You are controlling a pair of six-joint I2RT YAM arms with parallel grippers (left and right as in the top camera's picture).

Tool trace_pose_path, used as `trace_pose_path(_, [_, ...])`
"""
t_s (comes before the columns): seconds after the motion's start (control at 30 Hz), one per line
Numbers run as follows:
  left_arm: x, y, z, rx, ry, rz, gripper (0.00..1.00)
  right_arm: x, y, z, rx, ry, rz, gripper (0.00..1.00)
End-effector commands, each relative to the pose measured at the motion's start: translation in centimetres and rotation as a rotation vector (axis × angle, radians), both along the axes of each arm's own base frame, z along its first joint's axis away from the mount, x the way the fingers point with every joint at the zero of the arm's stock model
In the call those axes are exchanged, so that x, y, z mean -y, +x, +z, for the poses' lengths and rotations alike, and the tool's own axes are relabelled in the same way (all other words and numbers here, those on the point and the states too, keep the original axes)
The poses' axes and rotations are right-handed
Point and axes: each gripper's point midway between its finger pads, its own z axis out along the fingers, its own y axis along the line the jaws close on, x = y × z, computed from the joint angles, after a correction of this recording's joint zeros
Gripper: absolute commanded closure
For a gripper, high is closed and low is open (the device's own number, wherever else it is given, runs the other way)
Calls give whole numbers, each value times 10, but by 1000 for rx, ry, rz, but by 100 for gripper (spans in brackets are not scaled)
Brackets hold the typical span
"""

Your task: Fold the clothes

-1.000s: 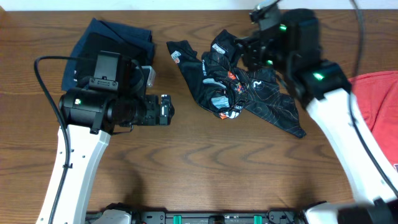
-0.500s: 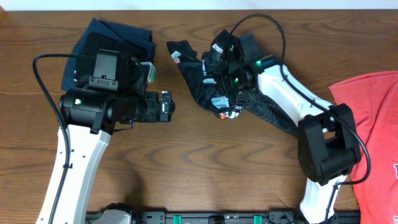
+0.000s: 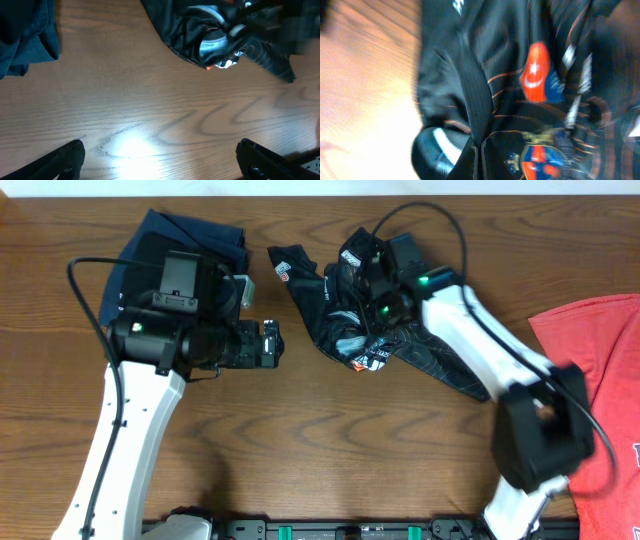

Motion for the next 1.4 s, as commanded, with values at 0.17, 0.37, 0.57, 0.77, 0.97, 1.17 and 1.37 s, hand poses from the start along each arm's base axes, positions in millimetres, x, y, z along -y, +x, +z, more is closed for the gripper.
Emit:
trace_pose_path(0.17, [16,10,-1,-1,-67,-46,2,21,-13,213,588,90,35,99])
trace_pose_path(0.37, [33,16,10,42,-148,-89,2,24,-27,240,649,120,41,99])
trace_pose_path(0.57, [44,16,13,61,-162,-124,2,14,-33,261,701,194,84,99])
trace_pose_path(0.77, [56,13,14,89,-153,-195,2,13,-55,318,860,297,124,99])
trace_pose_path(0.97, [70,12,16,154,-125,-320,2,25,-84,370,1017,352,120,99])
trace_pose_path(1.17, [86,17,23,248,-117,-418,2,34,-105,409,1146,402,115,99])
trace_pose_path(1.37, [123,-10,23,240,-137,-547,2,37,-111,424,1202,421,111,99])
